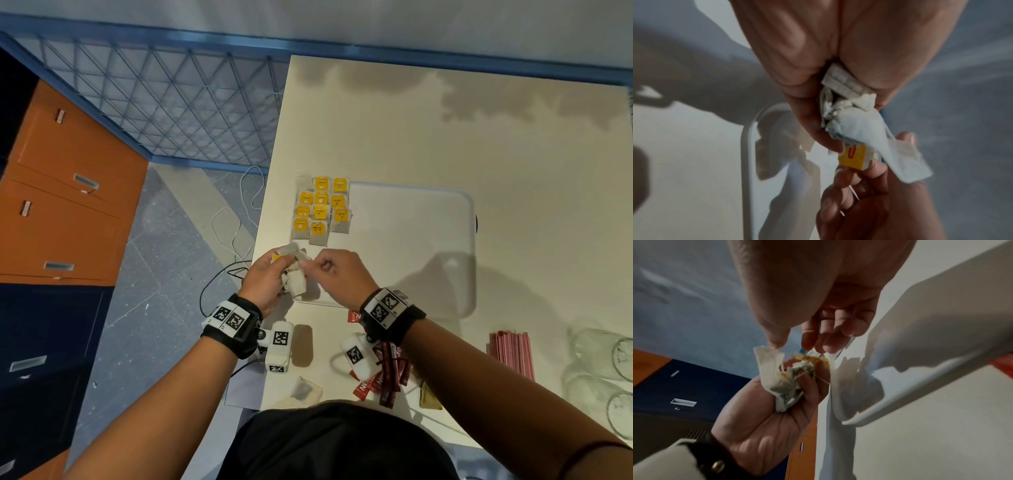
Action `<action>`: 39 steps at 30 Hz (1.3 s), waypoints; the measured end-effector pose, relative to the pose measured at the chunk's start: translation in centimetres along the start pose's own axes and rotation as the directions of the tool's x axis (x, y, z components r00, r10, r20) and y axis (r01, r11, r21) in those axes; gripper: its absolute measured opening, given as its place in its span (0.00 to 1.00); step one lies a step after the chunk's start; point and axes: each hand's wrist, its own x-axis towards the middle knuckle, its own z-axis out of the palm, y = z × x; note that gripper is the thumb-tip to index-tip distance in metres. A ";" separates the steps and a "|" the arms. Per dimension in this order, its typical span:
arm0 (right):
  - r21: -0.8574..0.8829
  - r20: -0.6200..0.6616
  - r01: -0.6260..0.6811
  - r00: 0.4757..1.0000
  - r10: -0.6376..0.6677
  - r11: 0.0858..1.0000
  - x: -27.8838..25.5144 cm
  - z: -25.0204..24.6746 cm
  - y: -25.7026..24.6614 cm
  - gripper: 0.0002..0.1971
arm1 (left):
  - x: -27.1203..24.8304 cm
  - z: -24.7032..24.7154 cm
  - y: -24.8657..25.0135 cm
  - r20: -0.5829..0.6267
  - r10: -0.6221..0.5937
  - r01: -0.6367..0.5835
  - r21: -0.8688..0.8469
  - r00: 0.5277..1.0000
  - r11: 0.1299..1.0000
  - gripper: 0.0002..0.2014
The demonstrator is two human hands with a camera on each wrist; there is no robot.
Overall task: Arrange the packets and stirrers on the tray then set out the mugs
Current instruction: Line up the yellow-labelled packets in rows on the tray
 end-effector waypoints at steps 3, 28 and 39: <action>-0.012 0.054 -0.014 0.998 0.014 1.000 -1.2 0.1 0.4 0.26 | -0.3 0.3 -0.2 0.017 -0.014 0.014 -0.010 1.000 1.000 0.11; 0.138 0.009 -0.047 0.999 0.047 0.989 -2.0 -1.8 0.3 0.02 | -0.6 1.1 0.0 -0.006 -0.039 0.039 0.060 0.999 0.997 0.10; 0.230 0.079 -0.101 0.993 0.085 0.968 -1.9 -2.2 -0.6 0.15 | -1.2 1.4 -0.2 0.095 0.040 -0.058 0.194 0.995 0.979 0.12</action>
